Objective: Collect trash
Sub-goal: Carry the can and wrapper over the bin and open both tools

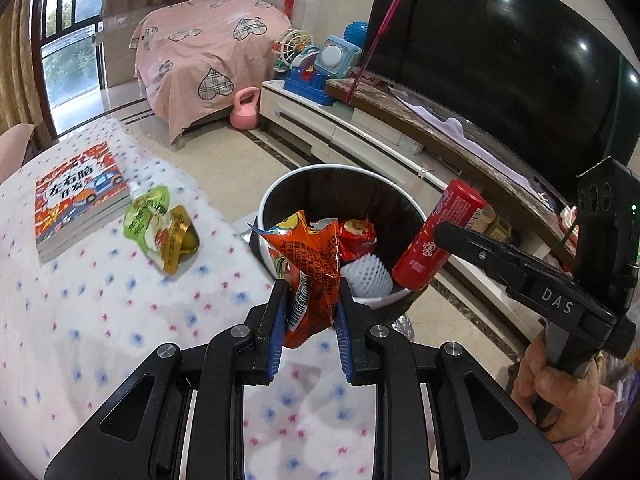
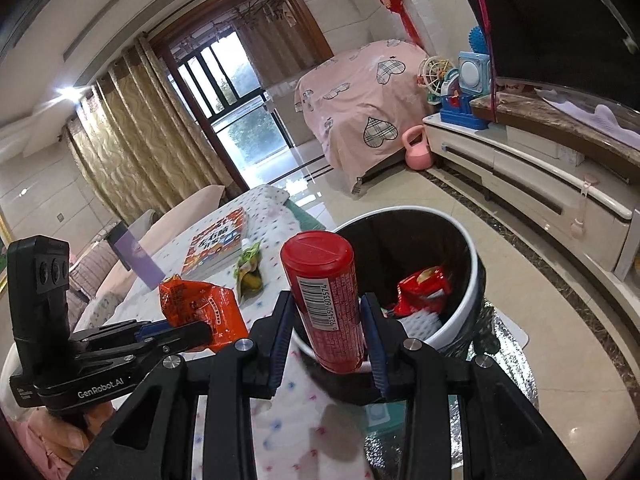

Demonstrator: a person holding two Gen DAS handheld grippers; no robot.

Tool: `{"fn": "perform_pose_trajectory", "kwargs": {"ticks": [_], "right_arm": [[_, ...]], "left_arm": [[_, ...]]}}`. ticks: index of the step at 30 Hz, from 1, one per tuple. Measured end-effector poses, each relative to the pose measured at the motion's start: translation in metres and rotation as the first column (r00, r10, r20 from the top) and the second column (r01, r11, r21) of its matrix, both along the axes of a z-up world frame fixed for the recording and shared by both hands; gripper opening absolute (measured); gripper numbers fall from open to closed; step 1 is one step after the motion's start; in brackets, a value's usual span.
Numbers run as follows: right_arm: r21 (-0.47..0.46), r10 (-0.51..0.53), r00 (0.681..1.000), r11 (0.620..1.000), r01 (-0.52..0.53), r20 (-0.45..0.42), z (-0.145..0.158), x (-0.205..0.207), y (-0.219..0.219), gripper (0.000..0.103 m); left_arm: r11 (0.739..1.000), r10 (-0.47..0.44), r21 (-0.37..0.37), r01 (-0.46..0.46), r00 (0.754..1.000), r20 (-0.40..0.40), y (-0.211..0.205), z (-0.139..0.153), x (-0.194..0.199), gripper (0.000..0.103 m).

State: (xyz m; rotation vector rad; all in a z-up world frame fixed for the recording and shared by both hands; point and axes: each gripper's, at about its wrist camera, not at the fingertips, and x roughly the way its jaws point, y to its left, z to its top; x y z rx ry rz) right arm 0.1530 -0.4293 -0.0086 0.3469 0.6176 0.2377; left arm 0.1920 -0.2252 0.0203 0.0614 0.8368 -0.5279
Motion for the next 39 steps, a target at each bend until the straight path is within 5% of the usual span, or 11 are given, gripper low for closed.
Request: {"fn": "perform_pose_trajectory", "kwargs": {"ticks": [39], "right_arm": [[-0.034,-0.040,0.994,0.999,0.037,-0.100,-0.014,0.050,-0.024,0.035]], "left_arm": [[0.998,0.006,0.067,-0.001,0.997,-0.076,-0.055,-0.028,0.065,0.022]]}}
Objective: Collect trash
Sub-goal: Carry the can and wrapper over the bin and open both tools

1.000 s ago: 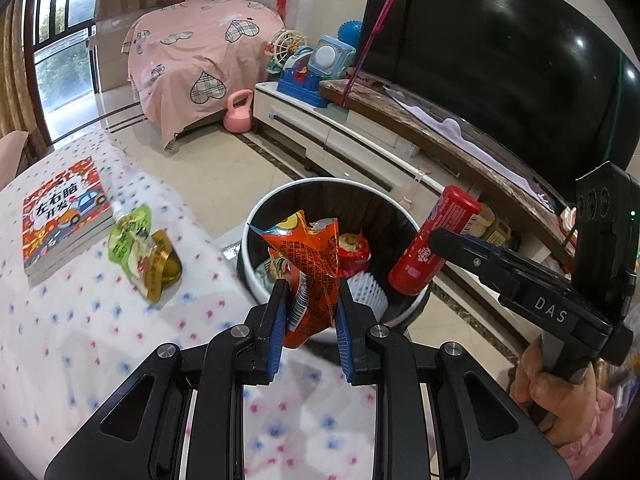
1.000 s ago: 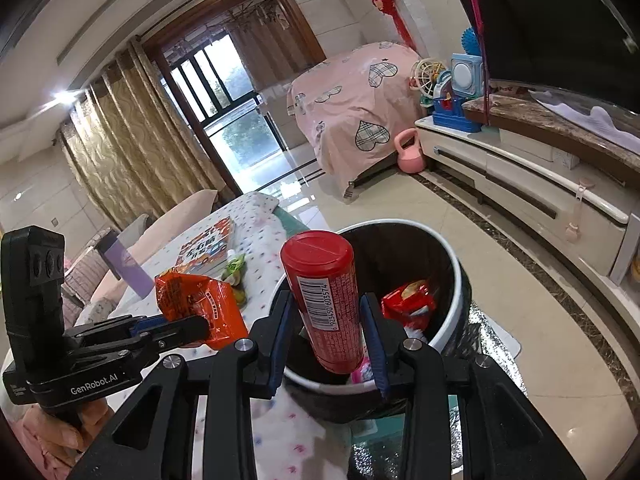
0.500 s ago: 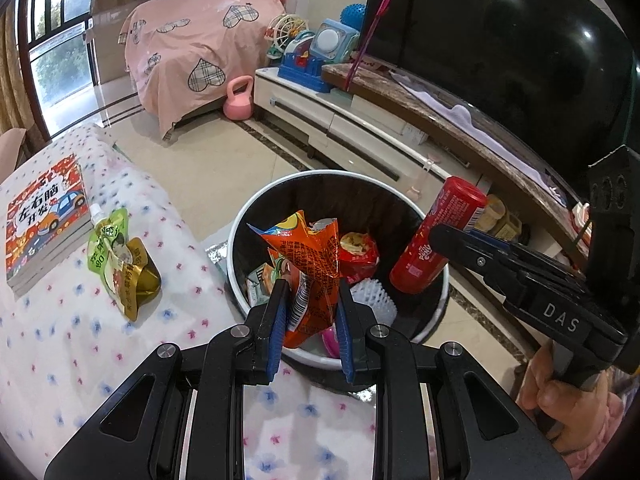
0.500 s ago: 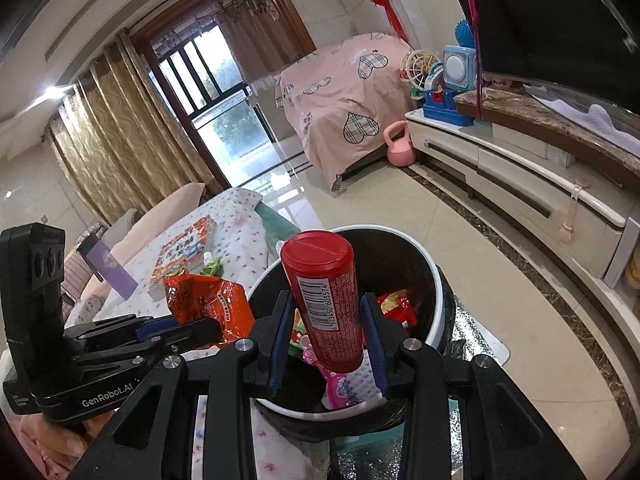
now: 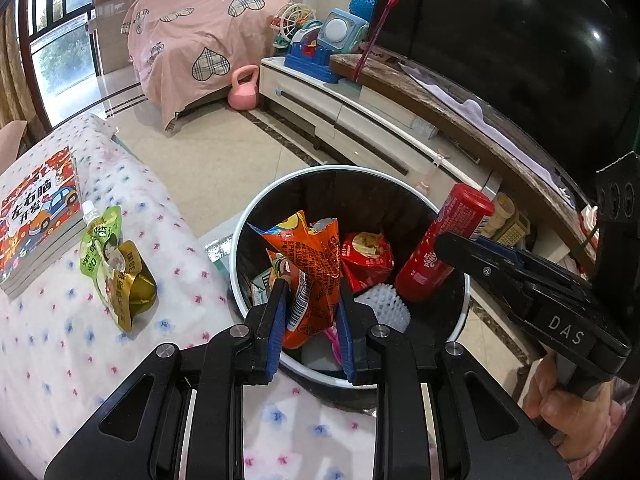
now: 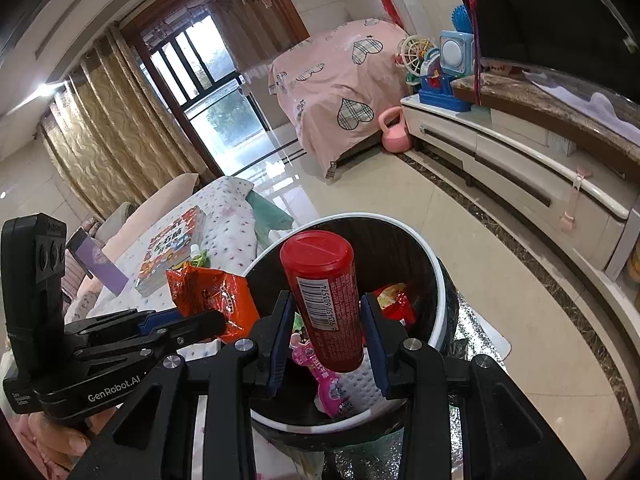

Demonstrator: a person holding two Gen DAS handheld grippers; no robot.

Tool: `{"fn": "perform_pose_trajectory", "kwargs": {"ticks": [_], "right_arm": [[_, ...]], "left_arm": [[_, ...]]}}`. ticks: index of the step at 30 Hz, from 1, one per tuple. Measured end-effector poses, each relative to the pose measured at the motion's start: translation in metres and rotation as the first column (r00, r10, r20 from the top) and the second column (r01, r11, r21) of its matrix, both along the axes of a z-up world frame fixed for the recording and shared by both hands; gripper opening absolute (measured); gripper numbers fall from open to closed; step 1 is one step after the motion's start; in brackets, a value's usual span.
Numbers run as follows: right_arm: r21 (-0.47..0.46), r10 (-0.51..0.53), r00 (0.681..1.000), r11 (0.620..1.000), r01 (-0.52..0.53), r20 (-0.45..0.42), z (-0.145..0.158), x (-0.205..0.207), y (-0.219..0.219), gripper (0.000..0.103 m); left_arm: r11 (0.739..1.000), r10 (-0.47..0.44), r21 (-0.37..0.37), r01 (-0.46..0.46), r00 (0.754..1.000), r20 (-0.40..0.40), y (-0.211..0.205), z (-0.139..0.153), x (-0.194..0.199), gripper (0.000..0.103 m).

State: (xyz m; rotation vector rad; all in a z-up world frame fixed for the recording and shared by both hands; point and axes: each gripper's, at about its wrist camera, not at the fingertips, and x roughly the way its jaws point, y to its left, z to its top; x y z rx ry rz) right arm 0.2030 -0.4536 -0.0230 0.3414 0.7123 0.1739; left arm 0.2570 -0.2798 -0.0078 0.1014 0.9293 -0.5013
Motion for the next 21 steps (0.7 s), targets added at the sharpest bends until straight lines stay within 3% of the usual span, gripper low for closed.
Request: {"fn": "perform_pose_trajectory", "kwargs": {"ticks": [10,13,17,18,21], "right_arm": [[-0.020,0.006,0.999,1.000,-0.007,-0.031,-0.004,0.010,0.002,0.035],[-0.025,0.002,0.999,1.000,-0.003,-0.038,-0.005,0.012,0.003,0.035],[-0.021,-0.001,0.998,1.000,0.000,-0.055,-0.007,0.014,0.001,0.038],[-0.017,-0.006,0.998,1.000,0.005,-0.057,-0.007,0.014,-0.001,0.039],[0.003,-0.023,0.999,1.000,0.024,-0.045,-0.005,0.010,-0.005,0.059]], "left_arm": [[1.000,0.001,0.017,0.000,1.000,-0.026,-0.005,-0.007,0.009,0.024],[1.000,0.004,0.023,-0.003,1.000,-0.029,-0.006,-0.008,0.010,0.030],[0.999,0.005,0.045,-0.004,1.000,-0.021,-0.008,-0.005,0.006,0.051],[0.999,0.008,0.049,-0.007,1.000,-0.017,-0.007,-0.003,0.005,0.064],[0.999,0.023,0.042,-0.024,1.000,0.012,0.001,0.003,-0.002,0.072]]}}
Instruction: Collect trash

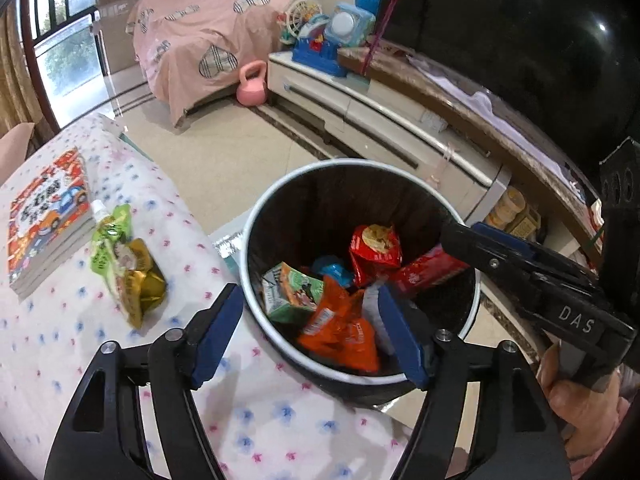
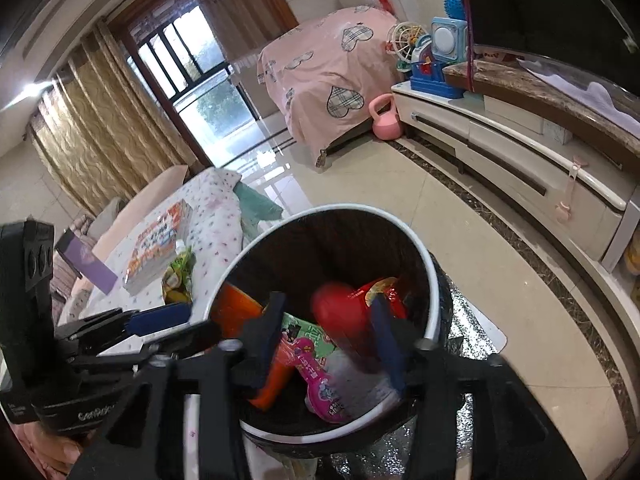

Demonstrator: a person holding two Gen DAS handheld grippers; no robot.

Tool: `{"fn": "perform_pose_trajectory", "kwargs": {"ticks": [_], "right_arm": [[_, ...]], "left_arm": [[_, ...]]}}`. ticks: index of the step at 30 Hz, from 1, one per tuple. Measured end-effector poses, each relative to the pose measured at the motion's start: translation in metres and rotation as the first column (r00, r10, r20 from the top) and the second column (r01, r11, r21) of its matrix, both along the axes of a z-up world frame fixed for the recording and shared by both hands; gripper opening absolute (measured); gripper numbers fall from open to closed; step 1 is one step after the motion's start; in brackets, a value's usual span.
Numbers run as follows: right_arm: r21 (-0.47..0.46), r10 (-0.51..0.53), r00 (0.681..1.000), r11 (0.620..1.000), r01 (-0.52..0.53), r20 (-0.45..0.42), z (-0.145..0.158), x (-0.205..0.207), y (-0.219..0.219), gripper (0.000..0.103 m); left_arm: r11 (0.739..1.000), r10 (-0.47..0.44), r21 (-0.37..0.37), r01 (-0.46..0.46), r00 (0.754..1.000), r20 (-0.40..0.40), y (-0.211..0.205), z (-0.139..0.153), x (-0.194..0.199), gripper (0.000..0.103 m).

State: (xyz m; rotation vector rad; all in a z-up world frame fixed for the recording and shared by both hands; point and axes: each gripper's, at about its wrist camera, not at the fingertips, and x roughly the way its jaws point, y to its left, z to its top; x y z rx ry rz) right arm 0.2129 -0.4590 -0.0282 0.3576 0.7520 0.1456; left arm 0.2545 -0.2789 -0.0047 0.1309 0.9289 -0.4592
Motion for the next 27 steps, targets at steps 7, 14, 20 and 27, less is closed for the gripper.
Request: {"fn": "perform_pose_trajectory", "kwargs": {"ticks": [7,14,20,27], "right_arm": [[0.015,-0.019,0.999,1.000,0.018,0.050,0.014,-0.021,0.004,0.070],[0.042,-0.031,0.994,0.999,0.027,0.108,0.030,-0.052,0.017,0.095],[0.058,-0.043,0.985,0.998,0.033,0.168,0.039,-0.092,0.043,0.102],[0.034,-0.029,0.981,0.999,0.023,0.192,0.027,-0.129,0.083,0.102]], "left_arm": [[0.999,0.041,-0.026,-0.041,0.999,0.010,0.024,0.009,-0.018,0.075],[0.992,0.093,-0.087,-0.092,0.996,0.013,0.060,0.017,-0.049,0.076],[0.977,0.163,-0.143,-0.156,0.986,0.034,0.103,0.016,-0.091,0.077],[0.952,0.249,-0.194,-0.236,0.967,0.048,0.153,0.010,-0.138,0.078]]}}
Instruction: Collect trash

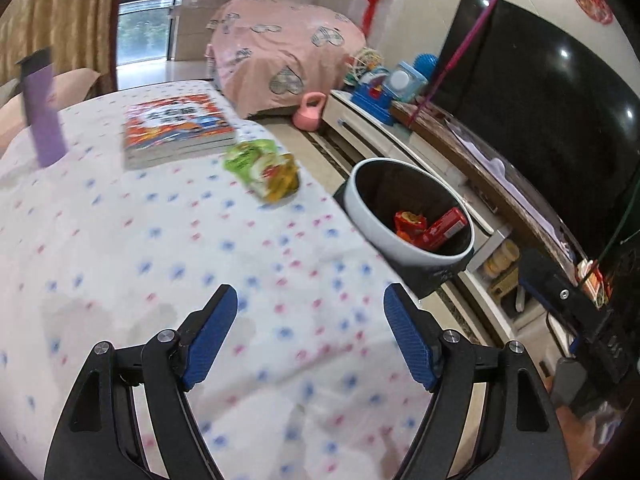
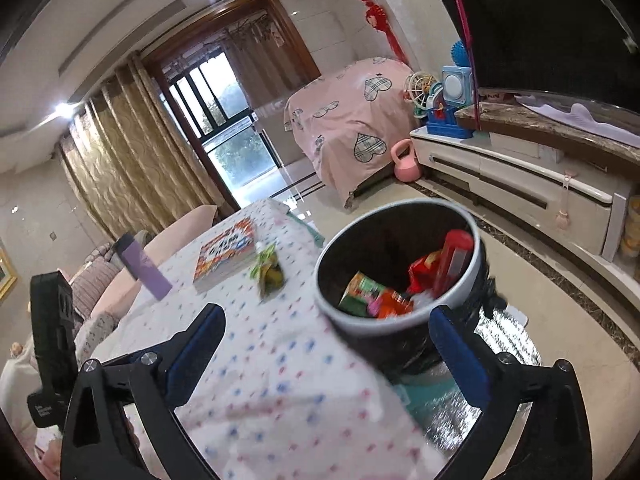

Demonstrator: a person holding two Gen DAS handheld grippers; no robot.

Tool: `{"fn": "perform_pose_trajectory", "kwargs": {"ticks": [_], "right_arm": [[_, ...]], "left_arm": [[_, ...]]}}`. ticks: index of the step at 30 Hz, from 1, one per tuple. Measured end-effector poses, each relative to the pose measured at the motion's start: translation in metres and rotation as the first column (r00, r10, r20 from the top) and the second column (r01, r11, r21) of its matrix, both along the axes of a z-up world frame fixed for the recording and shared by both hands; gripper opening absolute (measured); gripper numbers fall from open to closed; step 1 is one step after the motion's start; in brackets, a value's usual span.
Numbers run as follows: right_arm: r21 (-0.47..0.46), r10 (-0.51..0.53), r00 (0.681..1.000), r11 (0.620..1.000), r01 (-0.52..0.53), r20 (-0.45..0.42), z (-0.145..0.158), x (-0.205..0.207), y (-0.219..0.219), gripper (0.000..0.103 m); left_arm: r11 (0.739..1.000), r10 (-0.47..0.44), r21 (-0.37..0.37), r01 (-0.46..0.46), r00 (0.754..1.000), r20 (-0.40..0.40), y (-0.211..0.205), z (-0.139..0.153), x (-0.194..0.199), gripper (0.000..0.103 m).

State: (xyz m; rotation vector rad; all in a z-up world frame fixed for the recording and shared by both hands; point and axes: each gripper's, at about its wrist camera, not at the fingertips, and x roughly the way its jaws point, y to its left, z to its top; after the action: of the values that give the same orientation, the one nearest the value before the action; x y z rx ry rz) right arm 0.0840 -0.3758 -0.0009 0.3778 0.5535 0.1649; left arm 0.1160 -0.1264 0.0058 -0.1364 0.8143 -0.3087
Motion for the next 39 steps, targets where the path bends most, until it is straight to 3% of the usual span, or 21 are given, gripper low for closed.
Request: {"fn": "perform_pose_trajectory", "kwargs": {"ticks": [7,9,11,14,17,19,24,30,39], "right_arm": [[-0.020,-0.012,1.000,1.000,0.012,-0.004,-0.011,-0.026,0.024,0.102],[-0.033,-0.017,1.000,0.999,0.017,0.004,-0.006,-0.033,0.028,0.102],[-0.061,-0.028,0.998,0.998,0.031,0.057,0.007,-0.045,0.034,0.102],[-0.156,-0.068,0.974,0.982,0.102,0.215,0.031,-0.077,0.047,0.103],[-0.218,-0.081,0.945,0.963,0.156,0.318,0.038,-0.096,0.058,0.103],[-0.238,-0.087,0.939,0.956,0.173,0.331,0.034,-0.100,0.063,0.103],[-0.225,-0.074,0.959,0.964,0.139,0.272,0.013,-0.091,0.065,0.103],[-0.236,-0.066,0.960,0.963,0.133,0.272,0.008,-0.092,0.071,0.103],[-0.248,-0.068,0.955,0.958,0.143,0.289,0.008,-0.099,0.074,0.103]], "left_arm": [[0.999,0.045,0.001,-0.045,0.995,0.093,0.026,0.008,-0.042,0.079],[0.998,0.068,-0.002,-0.068,0.986,0.155,0.032,0.018,-0.056,0.087],[0.994,0.109,-0.019,-0.108,0.966,0.233,0.041,0.029,-0.073,0.093],[0.985,0.171,-0.026,-0.173,0.924,0.343,0.052,0.040,-0.096,0.103],[0.973,0.215,-0.012,-0.231,0.884,0.415,0.057,0.040,-0.110,0.103],[0.968,0.222,0.013,-0.252,0.875,0.429,0.058,0.036,-0.113,0.103],[0.956,0.224,0.071,-0.284,0.864,0.450,0.057,0.022,-0.121,0.103],[0.946,0.227,0.107,-0.305,0.864,0.449,0.057,0.013,-0.125,0.103],[0.939,0.247,0.108,-0.326,0.861,0.445,0.062,0.011,-0.129,0.103]]}}
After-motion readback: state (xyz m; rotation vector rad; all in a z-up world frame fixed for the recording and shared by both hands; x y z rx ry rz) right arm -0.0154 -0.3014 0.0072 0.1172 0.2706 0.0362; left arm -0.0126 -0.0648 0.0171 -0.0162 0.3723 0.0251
